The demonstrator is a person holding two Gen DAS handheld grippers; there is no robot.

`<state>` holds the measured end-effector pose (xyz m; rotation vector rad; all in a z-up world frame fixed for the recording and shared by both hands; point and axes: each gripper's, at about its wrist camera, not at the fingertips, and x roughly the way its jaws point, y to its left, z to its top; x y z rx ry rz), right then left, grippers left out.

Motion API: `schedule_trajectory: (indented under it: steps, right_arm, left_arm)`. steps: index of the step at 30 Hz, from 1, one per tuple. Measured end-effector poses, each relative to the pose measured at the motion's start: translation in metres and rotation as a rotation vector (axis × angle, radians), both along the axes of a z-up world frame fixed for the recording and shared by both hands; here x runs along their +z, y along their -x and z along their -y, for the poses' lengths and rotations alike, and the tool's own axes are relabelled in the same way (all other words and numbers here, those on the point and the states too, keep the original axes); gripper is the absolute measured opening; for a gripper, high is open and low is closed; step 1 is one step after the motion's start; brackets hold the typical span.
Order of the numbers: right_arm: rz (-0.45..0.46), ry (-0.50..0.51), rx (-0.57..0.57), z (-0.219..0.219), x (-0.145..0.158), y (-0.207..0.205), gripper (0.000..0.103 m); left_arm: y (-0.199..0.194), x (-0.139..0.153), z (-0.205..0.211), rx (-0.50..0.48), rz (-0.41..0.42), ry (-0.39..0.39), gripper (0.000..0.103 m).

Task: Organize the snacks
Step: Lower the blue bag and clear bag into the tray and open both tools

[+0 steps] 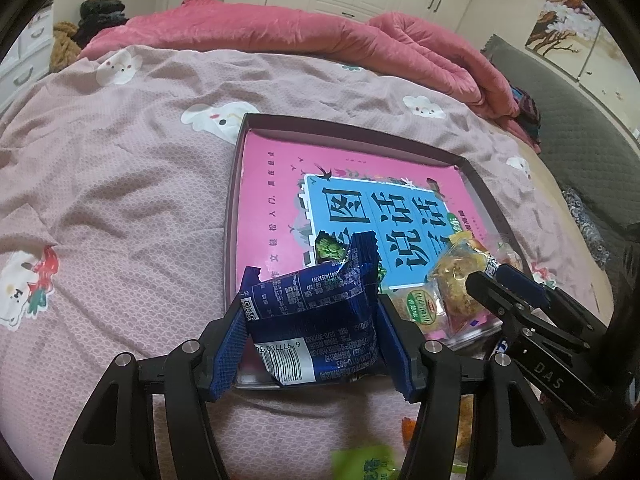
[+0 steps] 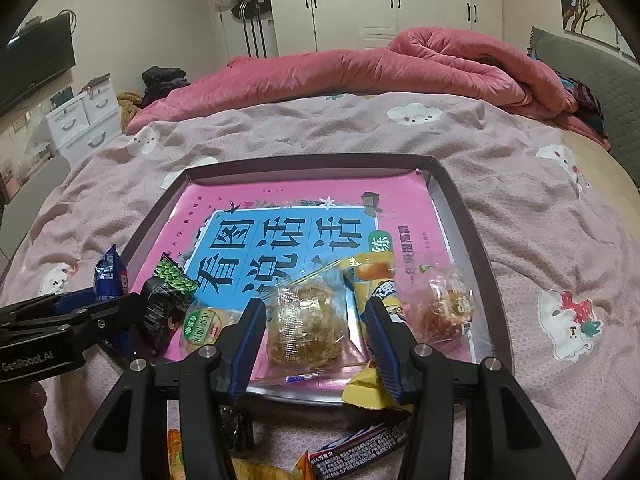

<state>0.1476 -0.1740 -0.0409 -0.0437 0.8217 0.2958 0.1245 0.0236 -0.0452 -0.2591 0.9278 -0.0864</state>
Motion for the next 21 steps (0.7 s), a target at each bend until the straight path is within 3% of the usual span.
schedule_trajectory:
  steps: [21]
  right_arm:
    - [0.008,-0.029,-0.004,0.0005,0.0098,0.0047,0.053]
  left_arm:
    - [-0.0082,-0.0011,-0.0030,0.005,0.043,-0.003,0.065]
